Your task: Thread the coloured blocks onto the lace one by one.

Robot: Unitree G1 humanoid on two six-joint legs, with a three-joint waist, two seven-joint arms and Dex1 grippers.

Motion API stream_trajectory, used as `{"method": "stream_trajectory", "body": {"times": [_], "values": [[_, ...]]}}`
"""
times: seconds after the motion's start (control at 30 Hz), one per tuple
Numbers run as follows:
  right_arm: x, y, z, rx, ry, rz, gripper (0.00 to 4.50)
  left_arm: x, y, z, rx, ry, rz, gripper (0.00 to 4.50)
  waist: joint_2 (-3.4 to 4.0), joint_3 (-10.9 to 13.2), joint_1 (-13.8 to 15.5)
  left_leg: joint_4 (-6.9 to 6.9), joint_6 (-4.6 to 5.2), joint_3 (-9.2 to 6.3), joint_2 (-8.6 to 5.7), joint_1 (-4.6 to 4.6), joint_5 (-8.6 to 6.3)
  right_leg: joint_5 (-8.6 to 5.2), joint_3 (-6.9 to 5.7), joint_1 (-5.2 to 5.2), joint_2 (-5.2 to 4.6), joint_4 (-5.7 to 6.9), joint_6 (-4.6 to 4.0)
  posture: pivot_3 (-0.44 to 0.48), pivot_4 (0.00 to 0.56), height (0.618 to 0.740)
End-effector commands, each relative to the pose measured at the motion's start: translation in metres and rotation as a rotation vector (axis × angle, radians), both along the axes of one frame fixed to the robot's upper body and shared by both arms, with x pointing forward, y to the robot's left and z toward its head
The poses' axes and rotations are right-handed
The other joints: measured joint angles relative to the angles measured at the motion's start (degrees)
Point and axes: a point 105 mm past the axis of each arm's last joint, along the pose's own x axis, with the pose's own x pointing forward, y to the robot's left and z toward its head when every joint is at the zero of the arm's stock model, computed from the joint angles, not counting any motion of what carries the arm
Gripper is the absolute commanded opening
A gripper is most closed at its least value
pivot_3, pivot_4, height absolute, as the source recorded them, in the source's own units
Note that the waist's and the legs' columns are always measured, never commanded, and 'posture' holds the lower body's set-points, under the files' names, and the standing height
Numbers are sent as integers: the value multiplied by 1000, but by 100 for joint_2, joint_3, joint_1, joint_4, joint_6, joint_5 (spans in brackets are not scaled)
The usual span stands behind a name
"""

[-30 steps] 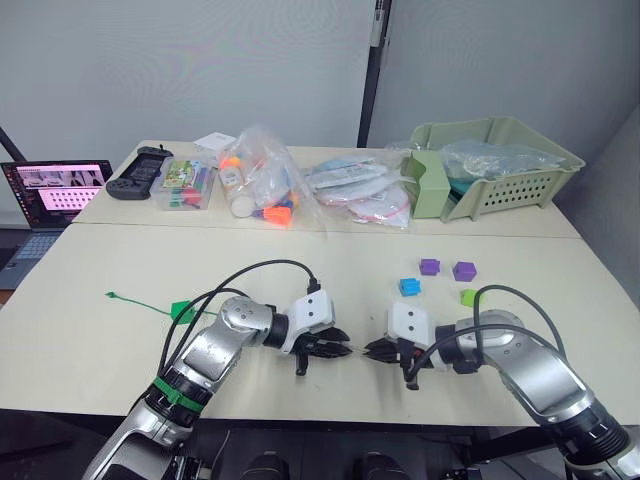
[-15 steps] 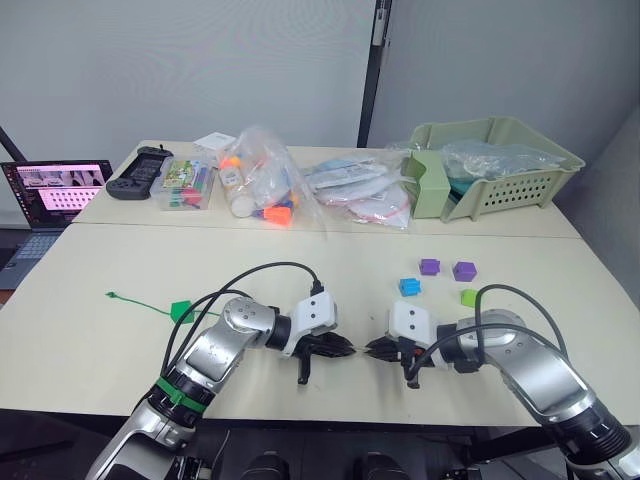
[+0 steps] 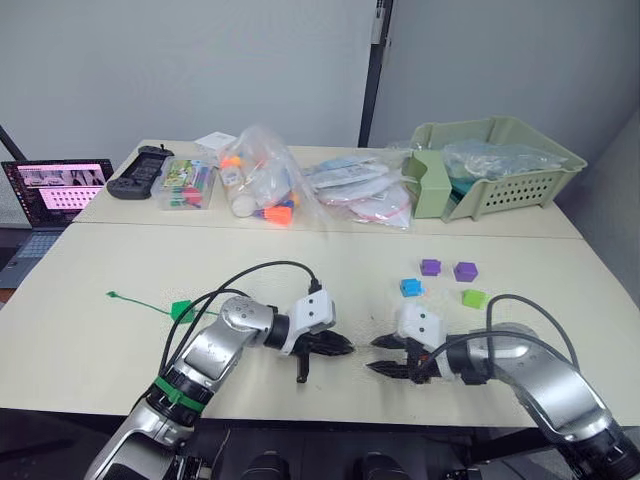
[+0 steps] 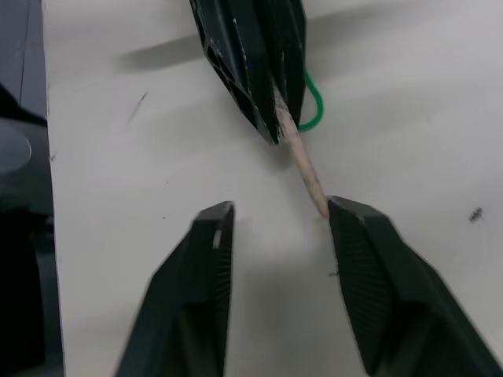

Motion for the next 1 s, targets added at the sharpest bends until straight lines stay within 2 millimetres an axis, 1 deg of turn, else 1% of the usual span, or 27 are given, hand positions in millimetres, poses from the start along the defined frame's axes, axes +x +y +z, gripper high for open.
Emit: {"method": "stream_trajectory", "body": {"times": [0.03,0.07,0.1,0.17,0.23,0.3,0.37,0.4,0.43,0.5,0.6,0.7,0.8,0.87,0.93,1.0], "values": [[-6,-25,13,67,-29,-169,3363,2,4,13,-15,-47,-10,0,0,0,15,-1,0,1,0,-3,0,0,-1,1,0,-3,0,0,150,740],[-8,-31,14,93,-32,-223,3816,1,6,14,-13,-49,-9,0,1,0,17,0,0,3,0,-1,0,0,-1,1,0,-3,1,0,150,740],[-9,-38,16,117,-40,-283,4024,1,7,14,-11,-50,-8,0,0,0,16,-2,0,2,1,-3,0,0,-1,0,0,-8,1,0,150,740],[-7,-60,15,163,-81,-477,4024,1,10,14,-6,-52,-5,0,1,0,11,-3,0,2,3,-2,0,0,-1,2,2,-8,1,0,150,740],[-9,-76,11,191,-109,-633,4024,2,13,14,-2,-52,1,0,1,-1,6,-4,0,1,4,0,0,0,0,2,3,-7,1,0,150,740],[-10,-83,10,203,-138,-720,4024,2,14,14,1,-51,5,0,2,-1,-14,-5,0,3,5,1,0,-1,2,1,1,-8,1,0,150,740],[-7,-94,6,208,-204,-918,4024,2,17,12,5,-49,12,0,3,-2,-32,-7,0,3,5,1,0,-1,3,0,3,-8,1,0,150,740],[-4,-99,3,211,-237,-1025,4024,2,18,12,6,-48,15,0,4,-2,-40,-7,0,3,5,2,0,-1,3,0,5,-7,1,0,150,740],[-2,-101,2,212,-256,-1090,4024,2,18,11,7,-47,17,0,4,-3,-50,-10,0,3,6,4,0,-1,6,-1,4,-6,0,0,150,740],[9,-102,2,235,-308,-1208,4024,2,18,11,6,-47,19,0,11,-3,-69,-17,-1,4,10,5,0,-2,12,-9,7,-2,-3,0,150,740],[23,-104,2,252,-350,-1310,4024,1,18,10,6,-46,21,0,13,-4,-66,-19,-1,9,8,9,0,-3,17,-9,1,-1,-3,0,150,740],[45,-113,1,251,-396,-1389,4024,1,20,9,9,-48,22,0,13,-4,-62,-21,-1,11,6,9,0,-2,14,-6,2,-7,-3,0,150,740],[58,-117,-3,247,-406,-1405,4024,2,21,9,10,-50,23,0,14,-4,-43,-25,-1,16,4,8,0,-2,12,-6,-1,-11,-3,0,150,740],[69,-124,-7,219,-420,-1433,4024,3,22,9,11,-52,25,0,14,-5,-52,-38,-1,19,4,7,0,-2,10,-6,-1,-22,-3,0,150,740],[82,-127,-10,212,-418,-1436,4024,3,21,9,12,-53,26,0,15,-4,-70,-42,-1,19,3,8,0,-1,14,-7,-3,-25,-4,0,150,740],[89,-133,-14,209,-415,-1456,4024,2,21,9,13,-53,25,0,15,-5,-85,-45,-1,17,3,10,0,-1,14,-7,-2,-24,-4,0,150,740]]}}
